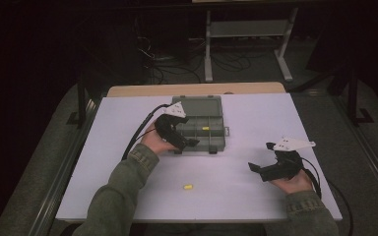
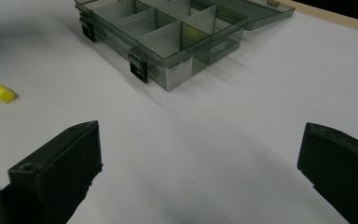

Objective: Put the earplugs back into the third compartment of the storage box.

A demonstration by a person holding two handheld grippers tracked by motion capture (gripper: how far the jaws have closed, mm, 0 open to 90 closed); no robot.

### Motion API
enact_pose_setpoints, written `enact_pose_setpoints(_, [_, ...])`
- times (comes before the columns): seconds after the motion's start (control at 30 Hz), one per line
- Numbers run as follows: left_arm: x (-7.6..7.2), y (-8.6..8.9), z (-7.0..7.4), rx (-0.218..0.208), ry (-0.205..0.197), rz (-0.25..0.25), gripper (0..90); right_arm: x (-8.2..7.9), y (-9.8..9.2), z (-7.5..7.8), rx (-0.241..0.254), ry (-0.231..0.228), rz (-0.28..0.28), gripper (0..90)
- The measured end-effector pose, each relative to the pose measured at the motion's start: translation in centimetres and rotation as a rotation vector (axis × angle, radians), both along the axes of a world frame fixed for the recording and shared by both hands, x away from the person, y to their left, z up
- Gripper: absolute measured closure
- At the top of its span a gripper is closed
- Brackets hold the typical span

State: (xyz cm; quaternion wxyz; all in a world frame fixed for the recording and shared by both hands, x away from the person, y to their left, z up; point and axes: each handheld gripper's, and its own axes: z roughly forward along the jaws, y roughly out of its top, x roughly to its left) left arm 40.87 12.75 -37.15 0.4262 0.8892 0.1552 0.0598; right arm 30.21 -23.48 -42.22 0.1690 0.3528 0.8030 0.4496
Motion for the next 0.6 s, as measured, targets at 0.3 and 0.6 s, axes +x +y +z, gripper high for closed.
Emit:
enact_pose_setpoints(0.3, [-1.2, 0.6, 0.5, 0.005, -0.029, 0.028, 0.0, 0.0, 0.2, -0.1, -0.006, 0.003, 0.006, 0.0])
enact_pose_setpoints(0.6, [-2.9, 1.0, -0.2, 0.018, -0.040, 0.014, 0.0, 0.0, 0.3, 0.0, -0.007, 0.001, 0.008, 0.0])
